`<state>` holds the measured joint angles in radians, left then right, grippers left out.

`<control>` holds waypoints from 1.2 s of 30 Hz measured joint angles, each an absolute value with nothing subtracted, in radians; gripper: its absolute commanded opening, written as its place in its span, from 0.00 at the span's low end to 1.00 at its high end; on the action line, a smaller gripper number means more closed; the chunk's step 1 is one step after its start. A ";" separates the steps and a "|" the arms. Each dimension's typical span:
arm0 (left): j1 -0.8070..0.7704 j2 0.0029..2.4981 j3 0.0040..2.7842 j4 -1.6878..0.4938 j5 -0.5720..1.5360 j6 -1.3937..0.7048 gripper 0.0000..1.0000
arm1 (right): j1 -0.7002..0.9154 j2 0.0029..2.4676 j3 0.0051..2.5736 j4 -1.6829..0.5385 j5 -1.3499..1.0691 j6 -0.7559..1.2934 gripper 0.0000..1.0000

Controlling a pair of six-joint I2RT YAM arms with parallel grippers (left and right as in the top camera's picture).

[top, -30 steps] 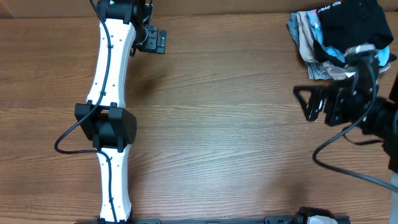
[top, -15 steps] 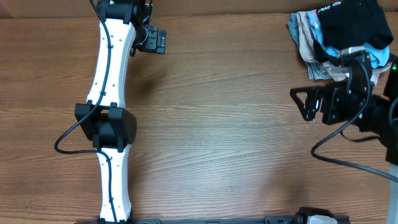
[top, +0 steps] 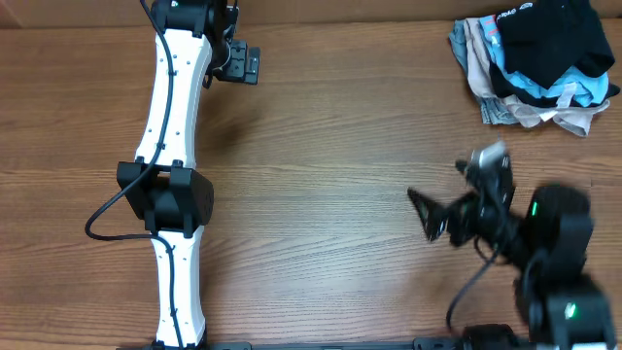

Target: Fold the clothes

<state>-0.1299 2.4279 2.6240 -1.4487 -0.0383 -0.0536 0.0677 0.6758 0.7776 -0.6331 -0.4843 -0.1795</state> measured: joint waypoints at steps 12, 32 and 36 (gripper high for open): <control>-0.130 2.428 2.624 -1.449 -0.038 -0.054 1.00 | 0.114 0.268 0.277 -0.174 -0.341 -0.088 1.00; -0.130 2.428 2.624 -1.449 -0.038 -0.054 1.00 | 0.120 0.015 0.019 -0.015 -0.216 -0.078 1.00; -0.130 2.428 2.624 -1.449 -0.038 -0.054 1.00 | 0.120 0.015 0.019 -0.063 -0.198 -0.078 1.00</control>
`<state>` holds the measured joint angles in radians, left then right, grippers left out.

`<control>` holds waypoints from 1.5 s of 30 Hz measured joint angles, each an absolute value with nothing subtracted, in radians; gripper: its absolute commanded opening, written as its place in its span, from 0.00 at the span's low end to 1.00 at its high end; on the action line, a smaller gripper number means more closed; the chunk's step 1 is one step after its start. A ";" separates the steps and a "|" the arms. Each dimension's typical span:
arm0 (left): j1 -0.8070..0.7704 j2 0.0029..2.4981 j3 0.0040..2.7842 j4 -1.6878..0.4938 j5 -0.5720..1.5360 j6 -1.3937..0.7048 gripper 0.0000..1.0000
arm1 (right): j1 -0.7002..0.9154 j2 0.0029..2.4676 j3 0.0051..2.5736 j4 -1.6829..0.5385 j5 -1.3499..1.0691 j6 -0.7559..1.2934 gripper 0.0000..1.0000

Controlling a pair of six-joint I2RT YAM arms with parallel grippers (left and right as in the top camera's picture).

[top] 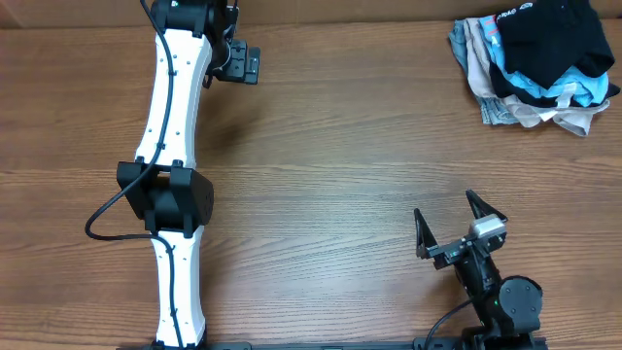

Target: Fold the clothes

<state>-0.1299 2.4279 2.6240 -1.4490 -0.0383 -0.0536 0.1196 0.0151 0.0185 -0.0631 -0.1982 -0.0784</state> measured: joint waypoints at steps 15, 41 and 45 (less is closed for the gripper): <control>-0.130 2.428 2.624 -1.449 -0.038 -0.054 1.00 | 0.120 0.015 0.019 -0.067 -0.190 -0.078 1.00; -0.368 1.647 1.909 -1.312 -0.031 -0.054 1.00 | 0.120 0.015 0.019 -0.068 -0.184 -0.078 1.00; -0.331 1.464 1.721 -1.316 -0.031 -0.054 1.00 | 0.120 0.015 0.019 -0.068 -0.183 -0.079 1.00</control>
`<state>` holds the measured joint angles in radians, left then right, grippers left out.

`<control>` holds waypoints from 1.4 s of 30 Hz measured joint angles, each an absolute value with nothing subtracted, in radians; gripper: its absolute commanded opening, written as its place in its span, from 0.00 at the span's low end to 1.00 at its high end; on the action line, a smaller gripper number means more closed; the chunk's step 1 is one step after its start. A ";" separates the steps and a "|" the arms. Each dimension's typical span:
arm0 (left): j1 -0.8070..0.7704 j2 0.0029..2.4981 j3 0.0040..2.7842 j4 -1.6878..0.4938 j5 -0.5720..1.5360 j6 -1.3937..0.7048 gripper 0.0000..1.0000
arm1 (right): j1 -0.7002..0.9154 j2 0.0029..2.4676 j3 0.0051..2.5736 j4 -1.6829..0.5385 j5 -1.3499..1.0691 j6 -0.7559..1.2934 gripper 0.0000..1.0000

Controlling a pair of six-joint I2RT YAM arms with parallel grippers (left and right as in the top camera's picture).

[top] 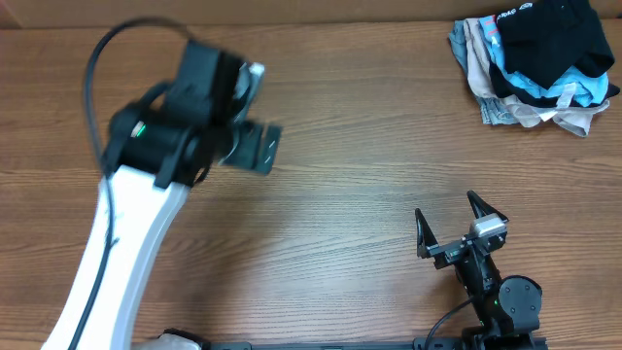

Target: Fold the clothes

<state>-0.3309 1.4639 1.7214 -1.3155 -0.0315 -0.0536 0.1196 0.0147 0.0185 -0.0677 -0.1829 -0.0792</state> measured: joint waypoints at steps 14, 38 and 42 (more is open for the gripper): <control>-0.041 0.829 1.089 -0.887 0.038 -0.062 1.00 | 0.119 0.015 0.019 -0.068 -0.183 -0.079 1.00; -0.041 0.104 0.237 0.010 0.052 -0.071 1.00 | 0.120 0.014 0.019 -0.068 -0.183 -0.078 1.00; -0.036 0.033 0.192 0.020 0.052 -0.046 1.00 | 0.120 0.014 0.019 -0.068 -0.183 -0.078 1.00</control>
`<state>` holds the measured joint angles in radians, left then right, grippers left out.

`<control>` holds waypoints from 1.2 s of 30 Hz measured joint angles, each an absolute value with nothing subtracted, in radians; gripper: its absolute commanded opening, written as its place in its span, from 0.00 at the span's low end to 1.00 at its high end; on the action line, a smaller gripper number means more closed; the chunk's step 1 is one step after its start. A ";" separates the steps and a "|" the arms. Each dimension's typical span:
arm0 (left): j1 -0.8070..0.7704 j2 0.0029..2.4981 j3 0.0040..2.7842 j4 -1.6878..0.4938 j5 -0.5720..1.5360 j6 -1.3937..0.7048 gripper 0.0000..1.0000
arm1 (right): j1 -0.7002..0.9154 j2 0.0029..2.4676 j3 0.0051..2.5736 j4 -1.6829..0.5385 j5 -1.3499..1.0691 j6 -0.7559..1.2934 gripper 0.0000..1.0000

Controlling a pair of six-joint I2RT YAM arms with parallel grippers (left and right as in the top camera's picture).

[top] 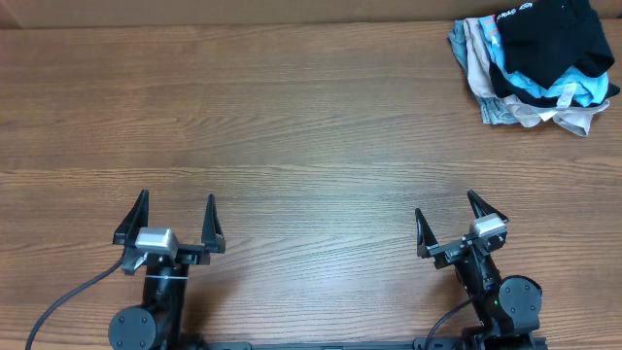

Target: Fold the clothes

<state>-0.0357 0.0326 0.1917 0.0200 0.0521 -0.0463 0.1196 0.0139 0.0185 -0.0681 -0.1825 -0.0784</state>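
Note:
A heap of clothes (535, 58), black, light blue, grey and beige, lies bunched at the far right corner of the wooden table (311, 146). My left gripper (171, 214) rests near the front edge on the left, open, nothing between its fingers. On the right my right gripper (450, 218) sits near the front edge, also open and empty. Both are far from the heap.
Only the two arm bases show at the front edge, with a black cable (68, 297) trailing from the left one. The back edge of the table runs along the top of the view.
The left arm has drawn back from mid-table on the left to the front edge, and its gripper now stands open there. The right arm and the clothes heap have not moved.
The left arm was first stretched to the far left of the table while the right arm was moving at the front right. The right gripper then settled open at the front edge. The left arm was then blurred over mid-table, and now rests at the front.

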 measured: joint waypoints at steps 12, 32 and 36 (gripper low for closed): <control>0.046 0.016 0.069 0.069 0.093 -0.023 1.00 | 0.119 0.014 0.019 -0.068 -0.183 -0.079 1.00; 0.049 0.015 0.009 -0.064 0.119 -0.023 1.00 | 0.120 0.014 0.019 -0.068 -0.183 -0.079 1.00; 0.049 0.015 0.009 -0.064 0.120 -0.023 1.00 | 0.120 0.014 0.019 -0.068 -0.183 -0.079 1.00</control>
